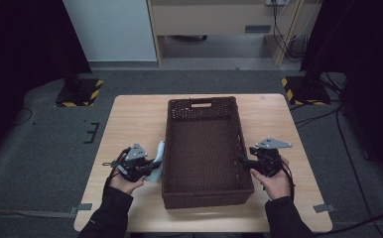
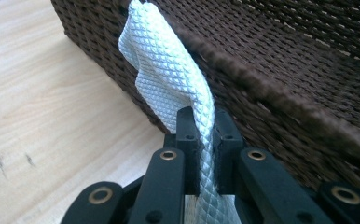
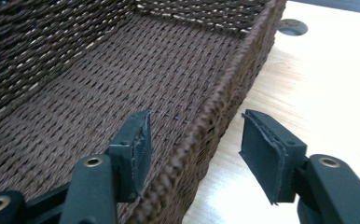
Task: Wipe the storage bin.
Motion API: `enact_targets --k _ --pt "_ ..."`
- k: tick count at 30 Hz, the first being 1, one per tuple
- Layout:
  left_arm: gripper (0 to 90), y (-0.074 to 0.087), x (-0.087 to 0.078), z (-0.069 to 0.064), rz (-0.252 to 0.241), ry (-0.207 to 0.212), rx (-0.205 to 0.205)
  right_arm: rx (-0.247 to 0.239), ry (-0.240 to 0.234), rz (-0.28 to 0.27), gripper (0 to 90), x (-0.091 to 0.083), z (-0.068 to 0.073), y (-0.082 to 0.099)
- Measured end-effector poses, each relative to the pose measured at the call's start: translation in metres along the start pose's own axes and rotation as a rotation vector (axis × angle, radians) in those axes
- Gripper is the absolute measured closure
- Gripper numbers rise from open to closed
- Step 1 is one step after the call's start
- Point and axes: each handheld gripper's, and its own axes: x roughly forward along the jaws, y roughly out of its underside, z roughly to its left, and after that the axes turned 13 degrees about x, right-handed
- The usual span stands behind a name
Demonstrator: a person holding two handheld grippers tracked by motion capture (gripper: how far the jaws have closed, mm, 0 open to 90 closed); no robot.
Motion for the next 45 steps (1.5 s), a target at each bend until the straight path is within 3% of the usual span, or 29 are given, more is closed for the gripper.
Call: enact_targets --k 4,9,13,17,18,24,26,30,32,33,34,38,41,45 --pt "83.2 0.011 0.005 -0.007 0.026 0.013 -0.023 0.01 -0.016 0.033 49.0 0.002 -0.002 0.0" --pt "83.2 0.03 0.019 -0.021 0.12 0.048 -0.01 -0.002 -0.003 0.071 57.1 0.01 0.004 0.004" --pt "83.2 0.028 0.024 -0.021 0.124 0.05 -0.001 -0.01 0.025 0.077 60.8 0.011 0.007 0.003" --pt "83.2 0.024 0.017 -0.017 0.09 0.047 -0.012 0.002 0.077 0.061 71.5 0.011 0.012 0.002" --pt "83.3 0.019 0.007 -0.015 0.047 0.038 -0.014 0.004 0.093 0.058 72.4 0.011 0.013 0.001" --pt "83.2 0.009 -0.015 -0.017 -0.036 0.028 0.002 0.02 0.137 0.05 74.2 0.014 0.017 -0.001" --pt "83.2 0.008 -0.016 -0.017 -0.04 0.025 0.001 0.024 0.144 0.048 74.2 0.015 0.017 -0.001" --pt "83.2 0.012 -0.008 -0.017 -0.005 0.04 0.0 0.037 0.148 0.041 73.2 0.018 0.017 -0.003" --pt "83.2 0.019 0.004 -0.02 0.048 0.055 0.001 0.026 0.118 0.049 63.6 0.017 0.014 -0.003" --pt "83.2 0.019 0.004 -0.02 0.048 0.055 0.001 0.026 0.118 0.049 63.6 0.017 0.014 -0.003" --pt "83.2 0.021 0.006 -0.022 0.065 0.057 0.007 0.034 0.109 0.044 57.4 0.016 0.012 -0.003" --pt "83.2 0.025 0.01 -0.024 0.093 0.068 0.008 0.037 0.043 -0.008 46.6 0.006 0.003 -0.003" --pt "83.2 0.025 0.004 -0.023 0.082 0.064 -0.003 0.037 0.022 -0.038 42.5 -0.004 -0.001 -0.001" --pt "83.2 0.016 -0.014 -0.021 0.013 0.044 -0.008 0.029 0.007 -0.039 41.1 -0.005 -0.004 0.002"
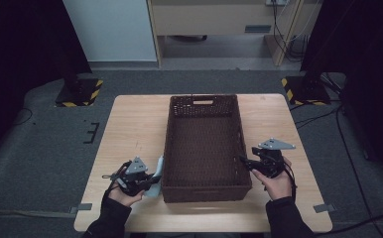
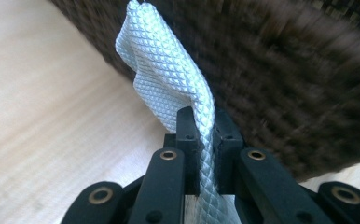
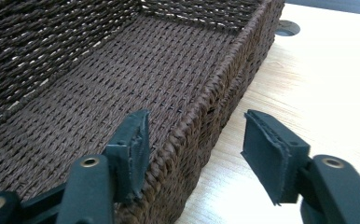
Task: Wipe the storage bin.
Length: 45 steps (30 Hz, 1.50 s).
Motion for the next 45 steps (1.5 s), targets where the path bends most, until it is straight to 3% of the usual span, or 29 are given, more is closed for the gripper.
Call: enact_targets --k 3,7,14,18,19,24,26,27,31,41,44,45 --pt "83.2 -0.007 -0.011 -0.001 -0.037 -0.007 0.014 -0.013 -0.003 0.006 41.5 0.0 0.001 0.0" --pt "83.2 -0.007 -0.015 -0.004 -0.05 -0.01 0.011 -0.019 -0.009 0.02 40.9 0.002 0.003 -0.001" --pt "83.3 0.015 0.004 -0.018 0.053 0.026 -0.008 -0.03 -0.012 0.044 44.3 0.005 0.007 0.002" --pt "83.3 0.015 0.006 -0.019 0.057 0.024 -0.006 -0.051 -0.009 0.074 50.7 0.011 0.01 0.003" --pt "83.3 0.014 0.003 -0.018 0.048 0.018 -0.011 -0.065 0.001 0.094 54.6 0.015 0.01 0.004" --pt "83.3 0.008 -0.008 -0.016 -0.011 0.007 -0.022 -0.029 0.002 0.099 61.9 0.017 0.011 0.002" --pt "83.3 0.003 -0.015 -0.016 -0.039 0.0 -0.02 -0.028 0.033 0.099 67.1 0.018 0.014 0.001" --pt "83.3 0.0 -0.021 -0.017 -0.062 -0.003 -0.014 -0.04 0.073 0.092 70.1 0.018 0.018 0.001" --pt "83.3 -0.001 -0.022 -0.019 -0.065 -0.005 -0.006 -0.007 0.114 0.086 73.0 0.017 0.022 0.001" --pt "83.3 0.014 0.005 -0.02 0.06 0.035 -0.025 0.014 0.142 0.066 71.2 0.02 0.023 -0.001" --pt "83.3 0.016 0.005 -0.02 0.071 0.035 -0.032 0.004 0.134 0.036 59.8 0.018 0.02 0.0" --pt "83.3 0.014 0.001 -0.02 0.049 0.024 -0.034 0.005 0.096 0.01 52.1 0.013 0.016 -0.001"
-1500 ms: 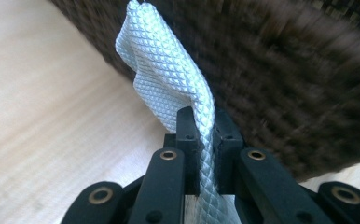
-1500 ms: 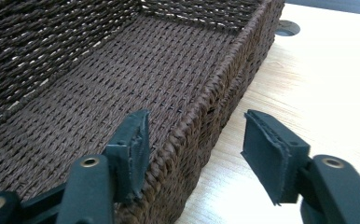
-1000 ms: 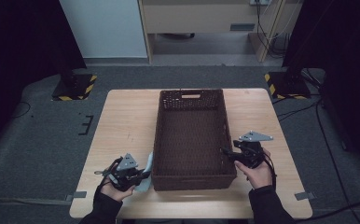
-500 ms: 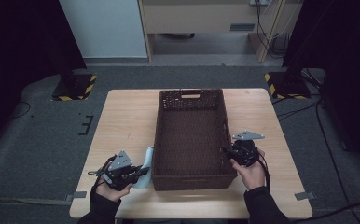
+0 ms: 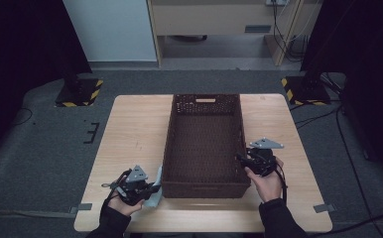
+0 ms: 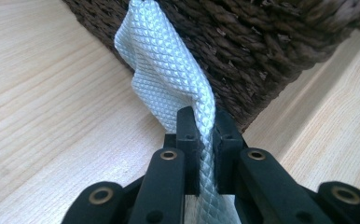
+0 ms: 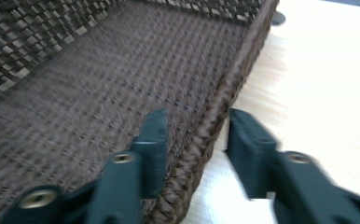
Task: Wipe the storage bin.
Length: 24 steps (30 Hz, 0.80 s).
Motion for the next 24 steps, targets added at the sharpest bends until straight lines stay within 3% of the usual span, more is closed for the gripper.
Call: enact_targets --k 2,4,8,12,16,20,24 --pt "83.3 -0.002 -0.004 0.0 -0.02 -0.004 0.003 0.0 -0.013 -0.019 49.2 -0.003 -0.002 -0.001" --pt "83.3 -0.01 -0.016 -0.001 -0.081 -0.02 0.006 -0.002 -0.044 -0.057 43.7 -0.01 -0.006 -0.003" --pt "83.3 -0.015 -0.025 -0.002 -0.11 -0.028 0.012 -0.002 -0.055 -0.071 39.5 -0.015 -0.013 -0.002" --pt "83.3 -0.013 -0.026 -0.003 -0.095 -0.046 0.005 -0.006 -0.067 -0.076 36.6 -0.018 -0.018 -0.001" --pt "83.3 -0.002 -0.022 -0.007 -0.052 -0.065 -0.044 -0.024 -0.115 -0.073 32.7 -0.02 -0.024 0.005" --pt "83.3 0.014 -0.007 -0.016 0.0 -0.064 -0.093 -0.003 -0.156 -0.075 31.6 -0.018 -0.026 0.012" --pt "83.3 0.012 -0.007 -0.019 -0.004 -0.059 -0.071 -0.017 -0.15 -0.075 31.6 -0.018 -0.023 0.012"
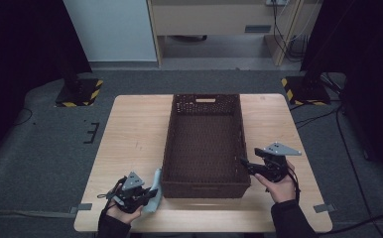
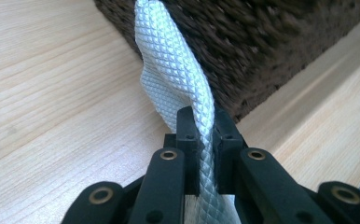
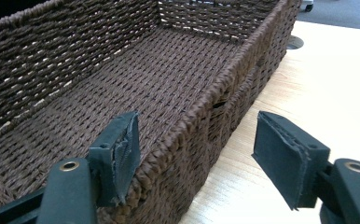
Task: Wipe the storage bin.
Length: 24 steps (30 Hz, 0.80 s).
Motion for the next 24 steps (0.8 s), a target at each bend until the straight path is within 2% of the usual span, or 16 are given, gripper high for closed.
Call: enact_targets --k 2,5,8,11,13,18,21,24 --pt "83.3 -0.004 -0.006 -0.001 -0.034 0.004 0.009 -0.004 0.006 0.007 31.4 0.001 0.001 0.001" --pt "83.2 -0.013 -0.023 -0.001 -0.118 -0.004 0.02 -0.001 0.002 0.011 30.5 0.002 0.002 0.002" --pt "83.2 -0.015 -0.028 -0.004 -0.144 -0.004 0.033 0.002 -0.004 0.014 30.2 0.002 0.001 0.002" --pt "83.2 -0.015 -0.026 -0.005 -0.13 -0.002 0.043 0.001 -0.003 0.012 30.2 0.003 0.001 0.002" --pt "83.2 -0.012 -0.021 -0.004 -0.114 -0.002 0.033 -0.005 -0.004 0.013 30.2 0.002 0.001 0.003" --pt "83.3 -0.001 -0.002 0.001 -0.008 0.013 0.003 0.008 -0.01 0.014 29.5 0.003 0.0 0.003" --pt "83.3 0.0 -0.002 0.001 -0.011 0.02 -0.005 0.009 -0.011 0.014 29.7 0.002 0.0 0.003" --pt "83.2 -0.006 -0.013 -0.003 -0.066 0.03 -0.012 0.016 -0.015 0.014 29.6 0.003 0.0 0.003"
